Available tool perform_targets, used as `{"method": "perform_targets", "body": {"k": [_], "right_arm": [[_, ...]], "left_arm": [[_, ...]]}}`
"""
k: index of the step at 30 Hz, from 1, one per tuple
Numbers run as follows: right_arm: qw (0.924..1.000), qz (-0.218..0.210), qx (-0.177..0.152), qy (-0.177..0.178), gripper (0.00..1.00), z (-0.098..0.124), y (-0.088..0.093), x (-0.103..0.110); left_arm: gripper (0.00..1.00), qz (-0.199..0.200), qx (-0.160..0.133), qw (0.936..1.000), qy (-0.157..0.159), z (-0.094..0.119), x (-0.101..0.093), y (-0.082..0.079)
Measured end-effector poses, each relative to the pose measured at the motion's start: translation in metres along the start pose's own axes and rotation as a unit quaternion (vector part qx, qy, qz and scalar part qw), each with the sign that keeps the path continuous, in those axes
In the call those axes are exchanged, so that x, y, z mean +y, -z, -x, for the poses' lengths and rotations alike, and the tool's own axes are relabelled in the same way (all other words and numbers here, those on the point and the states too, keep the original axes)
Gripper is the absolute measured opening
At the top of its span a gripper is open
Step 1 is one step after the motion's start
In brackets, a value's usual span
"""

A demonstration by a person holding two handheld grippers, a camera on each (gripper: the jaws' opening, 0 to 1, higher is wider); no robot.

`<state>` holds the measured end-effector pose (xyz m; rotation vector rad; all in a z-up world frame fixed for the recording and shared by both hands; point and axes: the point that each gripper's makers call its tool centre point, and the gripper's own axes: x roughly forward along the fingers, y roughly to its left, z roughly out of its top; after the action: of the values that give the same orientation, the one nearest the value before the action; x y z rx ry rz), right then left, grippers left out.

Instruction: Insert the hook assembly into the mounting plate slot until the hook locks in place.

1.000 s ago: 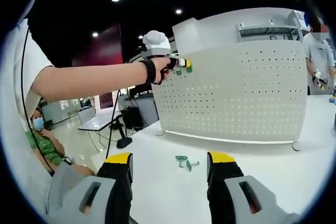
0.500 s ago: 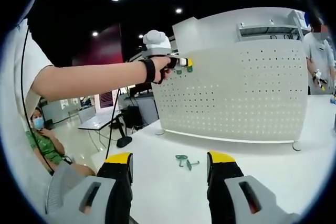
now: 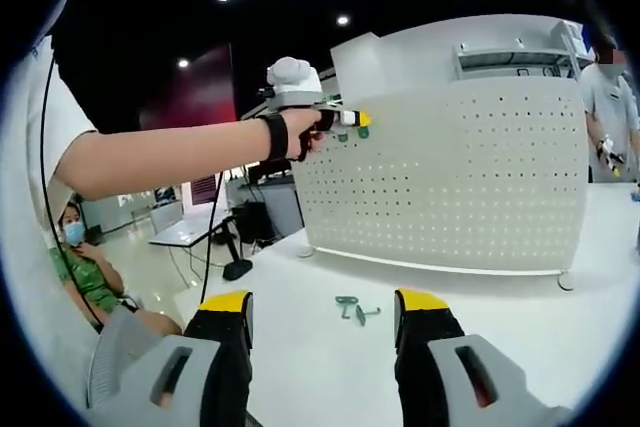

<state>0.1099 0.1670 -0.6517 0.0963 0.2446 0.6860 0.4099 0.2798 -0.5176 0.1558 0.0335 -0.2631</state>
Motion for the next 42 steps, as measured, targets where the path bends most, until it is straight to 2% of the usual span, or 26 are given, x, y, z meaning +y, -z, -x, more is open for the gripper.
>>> {"method": "perform_targets", "body": {"k": [17, 20, 22, 30, 42], "right_arm": [[0.9998, 0.008, 0.006, -0.015, 0.58, -0.004, 0.000, 0.009], [0.9998, 0.007, 0.006, -0.015, 0.58, -0.004, 0.001, 0.010], [0.9998, 0.006, 0.006, -0.016, 0.58, -0.004, 0.002, 0.010], [0.9999, 0.003, 0.005, -0.015, 0.58, -0.004, 0.004, 0.012], [0.9999, 0.001, 0.001, -0.015, 0.58, -0.003, 0.003, 0.013]], "left_arm": [[0.26, 0.007, -0.006, 0.9997, 0.021, 0.027, -0.008, 0.002], [0.27, 0.023, -0.014, 0.9993, 0.027, 0.034, -0.009, -0.003], [0.27, 0.012, -0.013, 0.9994, 0.031, 0.036, -0.011, -0.004], [0.27, 0.008, -0.026, 0.9988, 0.041, 0.050, -0.011, -0.011], [0.26, 0.017, -0.017, 0.9982, 0.056, 0.072, -0.016, 0.009]]}}
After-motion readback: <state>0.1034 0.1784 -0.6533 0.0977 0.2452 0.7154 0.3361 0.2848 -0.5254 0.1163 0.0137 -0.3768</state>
